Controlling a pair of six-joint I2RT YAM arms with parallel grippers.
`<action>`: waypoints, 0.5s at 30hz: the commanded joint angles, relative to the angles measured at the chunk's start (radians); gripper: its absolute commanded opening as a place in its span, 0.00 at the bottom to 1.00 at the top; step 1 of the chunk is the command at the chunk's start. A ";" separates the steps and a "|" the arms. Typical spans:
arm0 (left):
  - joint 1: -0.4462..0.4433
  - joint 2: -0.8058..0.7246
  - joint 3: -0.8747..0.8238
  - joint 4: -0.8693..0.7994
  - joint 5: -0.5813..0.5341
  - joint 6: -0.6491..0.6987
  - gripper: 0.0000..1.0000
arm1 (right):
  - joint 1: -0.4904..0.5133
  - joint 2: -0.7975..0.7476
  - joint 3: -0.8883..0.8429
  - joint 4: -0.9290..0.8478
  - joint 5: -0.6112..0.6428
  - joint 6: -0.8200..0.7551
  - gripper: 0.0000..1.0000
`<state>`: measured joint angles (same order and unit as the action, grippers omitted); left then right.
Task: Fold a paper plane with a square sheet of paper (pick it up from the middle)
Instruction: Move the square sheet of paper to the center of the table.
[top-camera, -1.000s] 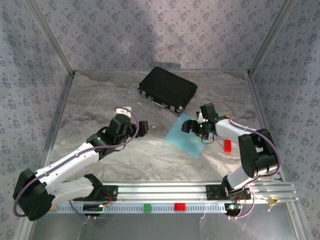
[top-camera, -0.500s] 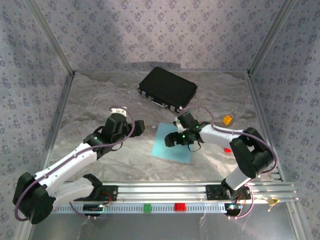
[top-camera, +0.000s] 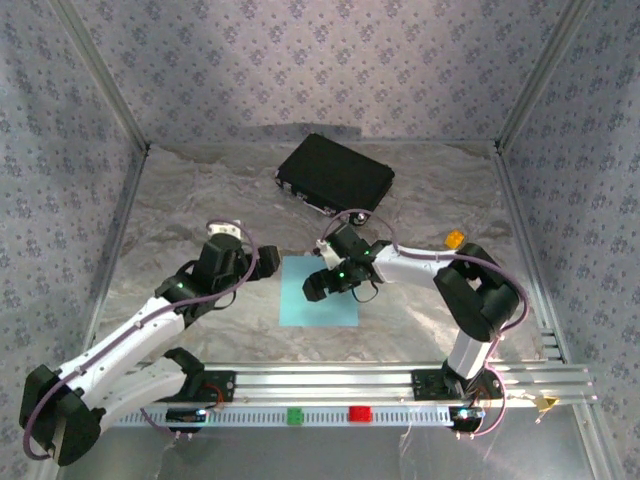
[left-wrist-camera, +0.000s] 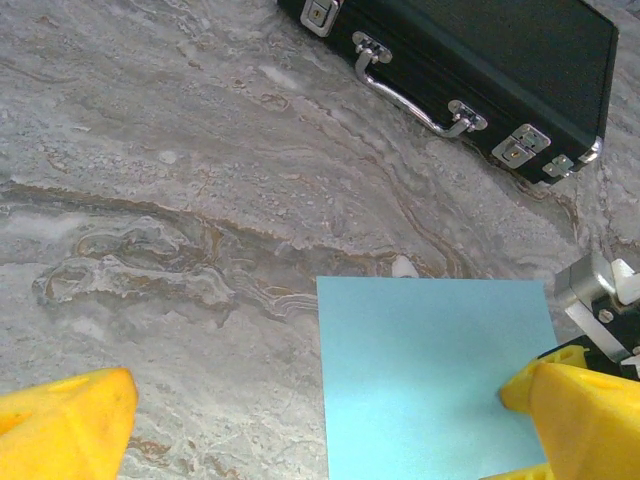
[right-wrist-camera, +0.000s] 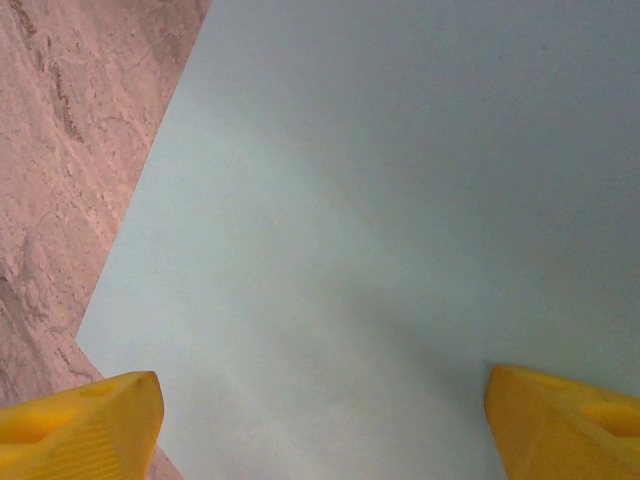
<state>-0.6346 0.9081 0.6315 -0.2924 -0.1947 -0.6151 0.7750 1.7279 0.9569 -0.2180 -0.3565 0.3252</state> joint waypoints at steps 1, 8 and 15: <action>0.007 -0.017 0.005 -0.016 0.022 -0.009 1.00 | -0.005 -0.064 -0.037 0.014 -0.013 0.043 0.87; -0.003 0.091 0.072 -0.047 0.140 -0.019 0.98 | -0.078 -0.383 -0.216 0.060 0.258 0.216 0.93; -0.121 0.361 0.252 -0.235 0.107 -0.064 0.94 | -0.149 -0.689 -0.340 -0.073 0.543 0.410 0.99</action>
<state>-0.7189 1.2011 0.8143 -0.4194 -0.0891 -0.6495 0.6563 1.0950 0.6487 -0.2073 0.0330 0.6067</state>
